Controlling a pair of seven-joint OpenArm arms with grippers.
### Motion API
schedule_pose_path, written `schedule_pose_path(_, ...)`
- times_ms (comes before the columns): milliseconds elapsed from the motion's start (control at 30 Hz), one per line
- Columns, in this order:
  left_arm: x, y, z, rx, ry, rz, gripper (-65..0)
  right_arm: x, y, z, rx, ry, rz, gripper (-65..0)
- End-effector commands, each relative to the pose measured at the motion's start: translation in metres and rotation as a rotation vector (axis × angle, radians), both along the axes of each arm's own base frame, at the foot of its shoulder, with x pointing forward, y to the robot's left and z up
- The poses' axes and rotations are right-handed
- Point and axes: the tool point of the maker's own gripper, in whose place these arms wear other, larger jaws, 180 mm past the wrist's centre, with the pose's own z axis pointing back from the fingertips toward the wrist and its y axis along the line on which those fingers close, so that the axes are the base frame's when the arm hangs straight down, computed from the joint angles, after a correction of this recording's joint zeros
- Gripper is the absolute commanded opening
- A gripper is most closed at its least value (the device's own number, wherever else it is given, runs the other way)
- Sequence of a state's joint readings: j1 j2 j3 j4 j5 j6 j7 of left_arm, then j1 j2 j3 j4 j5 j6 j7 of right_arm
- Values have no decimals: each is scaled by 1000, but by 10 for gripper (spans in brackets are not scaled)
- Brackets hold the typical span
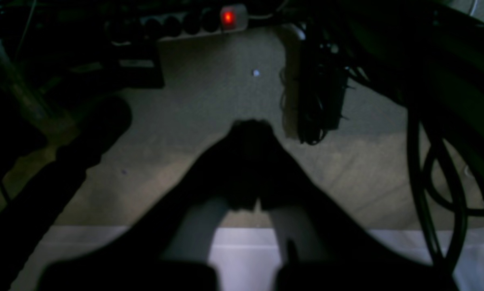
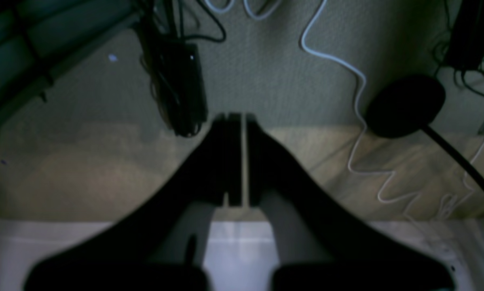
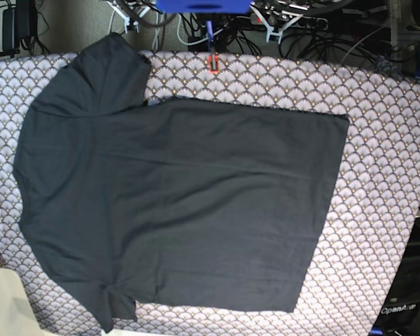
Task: Fold the T-shirt properly
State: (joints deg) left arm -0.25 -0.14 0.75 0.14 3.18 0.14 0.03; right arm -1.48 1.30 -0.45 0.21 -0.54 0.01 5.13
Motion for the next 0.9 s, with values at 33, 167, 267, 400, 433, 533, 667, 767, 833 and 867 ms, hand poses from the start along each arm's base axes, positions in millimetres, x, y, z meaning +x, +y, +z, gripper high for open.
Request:
schedule_pose_path(33,7,-1,0,-4,-12,-4,-649,1,-2,0,5,-20,-7,-650)
schedule_pose_path(167,11,-1,0,-4,-19,-4,-649,1,-3,0,3,-24,-7,-650)
schedule_pose_path(267,11,-1,0,-4,-19,-4,-649,1,-3,0,3,-24,-7,-650)
schedule_pose_path(400,11,-1,0,-4,-19,-4,-649,3,-3,0,3,-35,-7,-650)
schedule_pose_path(433,11,-1,0,-4,-19,-4,-649,5,-3,1,3,-44,-7,-650)
schedule_pose_path(533,11,-1,0,-4,-19,-4,-649,7,-3,1,2,-61,-6,-650)
schedule_pose_path(667,11,-1,0,-4,-19,-4,-649,7,-3,1,2,-63,-6,-650)
schedule_pose_path(767,11,-1,0,-4,-20,-4,-649,7,-3,1,2,-63,-6,-650)
schedule_pose_path(833,11,-1,0,-4,-20,-4,-649,7,-3,1,2,-63,-6,-650)
schedule_pose_path(867,11,-1,0,-4,-20,-4,-649,7,-3,1,2,-63,-6,-650)
